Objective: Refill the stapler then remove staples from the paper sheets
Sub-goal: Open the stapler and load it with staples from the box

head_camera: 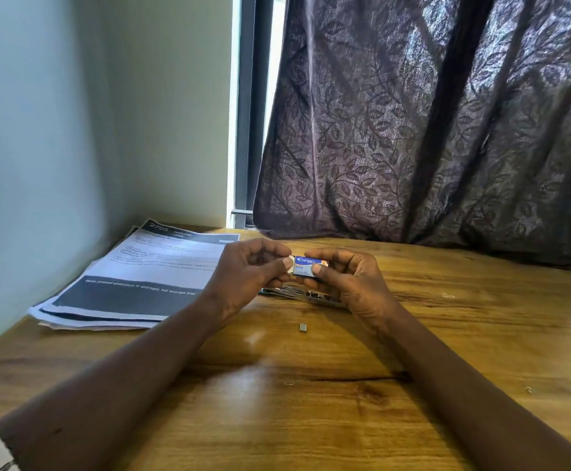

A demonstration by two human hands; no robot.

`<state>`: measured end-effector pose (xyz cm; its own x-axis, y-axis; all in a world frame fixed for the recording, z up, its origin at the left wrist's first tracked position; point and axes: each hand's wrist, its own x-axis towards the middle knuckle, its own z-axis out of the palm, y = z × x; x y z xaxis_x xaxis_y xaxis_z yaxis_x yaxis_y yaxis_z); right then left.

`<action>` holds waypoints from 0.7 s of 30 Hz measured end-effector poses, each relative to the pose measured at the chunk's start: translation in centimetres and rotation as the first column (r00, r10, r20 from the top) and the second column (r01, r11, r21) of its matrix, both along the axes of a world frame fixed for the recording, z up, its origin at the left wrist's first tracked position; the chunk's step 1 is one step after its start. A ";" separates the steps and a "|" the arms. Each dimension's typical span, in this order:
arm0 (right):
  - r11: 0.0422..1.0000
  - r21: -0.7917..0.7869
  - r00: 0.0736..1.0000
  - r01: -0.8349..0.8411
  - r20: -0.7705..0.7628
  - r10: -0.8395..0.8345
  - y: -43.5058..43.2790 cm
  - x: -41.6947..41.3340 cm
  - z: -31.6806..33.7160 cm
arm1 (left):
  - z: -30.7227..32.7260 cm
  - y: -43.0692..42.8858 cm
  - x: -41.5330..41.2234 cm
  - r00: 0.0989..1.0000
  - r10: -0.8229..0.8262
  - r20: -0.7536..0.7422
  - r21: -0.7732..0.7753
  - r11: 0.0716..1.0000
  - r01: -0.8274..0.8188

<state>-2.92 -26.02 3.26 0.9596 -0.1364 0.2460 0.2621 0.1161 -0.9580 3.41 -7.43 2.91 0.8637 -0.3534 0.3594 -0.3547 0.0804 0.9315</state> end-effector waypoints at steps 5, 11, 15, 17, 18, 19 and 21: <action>1.000 -0.029 1.000 0.001 0.016 0.000 0.1 -0.1 0.0 | -0.3 -0.1 0.2 1.000 -0.022 -0.013 -0.023 1.000 0.022; 0.996 -0.078 0.999 -0.034 0.024 0.036 0.0 0.0 0.0 | -0.1 0.2 0.1 0.990 -0.140 -0.033 -0.029 0.990 0.139; 0.993 -0.090 0.995 -0.080 0.058 0.085 0.0 -0.2 0.2 | 0.2 0.1 -0.1 0.993 -0.118 0.023 -0.041 0.992 0.119; 0.980 -0.185 0.988 -0.079 0.117 0.101 0.3 -0.5 0.4 | 0.3 0.0 -0.3 0.993 -0.106 0.055 -0.051 0.993 0.109; 0.967 -0.247 0.985 -0.066 0.141 0.103 0.4 -0.6 0.4 | 0.2 -0.1 -0.4 0.992 -0.104 0.071 -0.053 0.993 0.108; 0.955 -0.293 0.983 -0.048 0.156 0.097 0.6 -0.7 0.4 | 0.2 -0.1 -0.5 0.991 -0.106 0.088 -0.055 0.992 0.111; 0.943 -0.333 0.984 -0.001 0.170 0.061 0.8 -0.7 0.3 | 0.3 -0.1 -0.6 0.988 -0.116 0.103 -0.063 0.990 0.123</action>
<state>-3.62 -25.20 3.60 0.8998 0.0103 0.4363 0.4303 -0.1881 -0.8829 2.81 -7.55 3.17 0.7757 -0.4233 0.4681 -0.4291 0.1902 0.8830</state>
